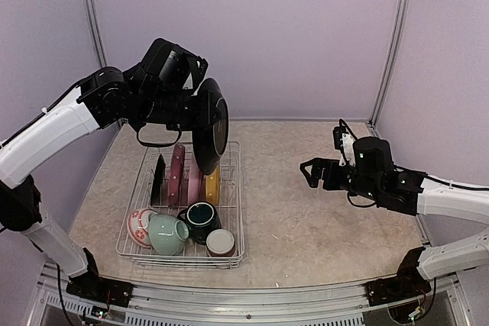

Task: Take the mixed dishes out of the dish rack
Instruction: Pass from the left arm to the right

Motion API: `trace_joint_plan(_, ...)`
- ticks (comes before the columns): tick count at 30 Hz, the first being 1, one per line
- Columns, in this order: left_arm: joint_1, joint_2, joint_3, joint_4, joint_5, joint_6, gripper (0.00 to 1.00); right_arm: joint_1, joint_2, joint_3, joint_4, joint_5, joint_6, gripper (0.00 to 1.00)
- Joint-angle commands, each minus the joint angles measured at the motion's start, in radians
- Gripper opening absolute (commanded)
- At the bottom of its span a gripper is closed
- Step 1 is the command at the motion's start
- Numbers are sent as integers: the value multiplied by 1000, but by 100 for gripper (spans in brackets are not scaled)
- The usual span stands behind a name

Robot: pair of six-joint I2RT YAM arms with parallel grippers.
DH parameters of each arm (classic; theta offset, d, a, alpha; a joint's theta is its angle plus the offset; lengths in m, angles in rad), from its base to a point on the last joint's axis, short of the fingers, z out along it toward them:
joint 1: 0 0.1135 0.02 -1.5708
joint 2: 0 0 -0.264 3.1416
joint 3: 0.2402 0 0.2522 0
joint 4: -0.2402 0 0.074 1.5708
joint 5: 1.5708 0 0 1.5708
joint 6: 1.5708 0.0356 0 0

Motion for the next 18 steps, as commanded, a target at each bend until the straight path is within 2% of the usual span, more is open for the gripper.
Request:
trace_joint_plan(1,-26,-46,18,131,-63,166,0,-11,-37,49,-63,-3,-16,99)
trace_joint_plan(8,-48,-74,-9,226,11,394,0,-11,-69,126,-152,2,-21,99)
trace_joint_plan(15,-78,-70,-21,278,90,534,0,-30,-116,199,-241,15,-25,99)
trace_joint_plan(18,-115,-67,-72,325,75,654,0,-63,-138,227,-283,-3,-25,99)
